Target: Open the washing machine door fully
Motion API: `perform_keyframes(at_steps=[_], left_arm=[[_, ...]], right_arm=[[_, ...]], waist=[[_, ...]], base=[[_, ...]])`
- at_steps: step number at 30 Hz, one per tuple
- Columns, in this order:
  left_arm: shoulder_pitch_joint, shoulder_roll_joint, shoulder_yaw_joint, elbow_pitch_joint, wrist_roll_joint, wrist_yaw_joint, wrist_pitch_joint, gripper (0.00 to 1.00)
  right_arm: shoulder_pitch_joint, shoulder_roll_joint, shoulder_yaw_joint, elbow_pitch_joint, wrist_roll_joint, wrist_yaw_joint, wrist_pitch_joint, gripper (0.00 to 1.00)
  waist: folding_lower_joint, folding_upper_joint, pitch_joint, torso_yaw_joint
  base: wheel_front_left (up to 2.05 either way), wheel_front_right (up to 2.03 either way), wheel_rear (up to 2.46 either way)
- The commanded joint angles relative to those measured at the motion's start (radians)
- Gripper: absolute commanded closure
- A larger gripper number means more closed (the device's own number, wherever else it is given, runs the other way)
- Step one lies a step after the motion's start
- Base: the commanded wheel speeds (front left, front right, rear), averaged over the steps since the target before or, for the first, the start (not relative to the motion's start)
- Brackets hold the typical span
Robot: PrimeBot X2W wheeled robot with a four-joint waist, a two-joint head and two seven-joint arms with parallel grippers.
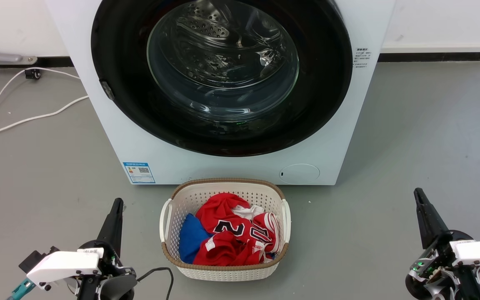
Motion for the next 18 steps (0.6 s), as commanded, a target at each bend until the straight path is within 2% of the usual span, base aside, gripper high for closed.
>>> perform_keyframes(at_steps=[1, 18], left_arm=[[-0.010, -0.001, 0.004, 0.000, 0.002, -0.003, 0.005, 1.00], [-0.010, -0.002, 0.006, 0.001, 0.004, -0.003, 0.004, 1.00]], right_arm=[[-0.012, 0.004, -0.001, 0.001, -0.007, 0.003, 0.002, 1.00], [-0.012, 0.004, -0.002, 0.001, -0.007, 0.003, 0.002, 1.00]], waist=[[0.0000, 0.0000, 0.000, 0.000], [0.0000, 0.0000, 0.000, 0.000]], base=[[0.00, 0.00, 0.00], [0.00, 0.00, 0.00]])
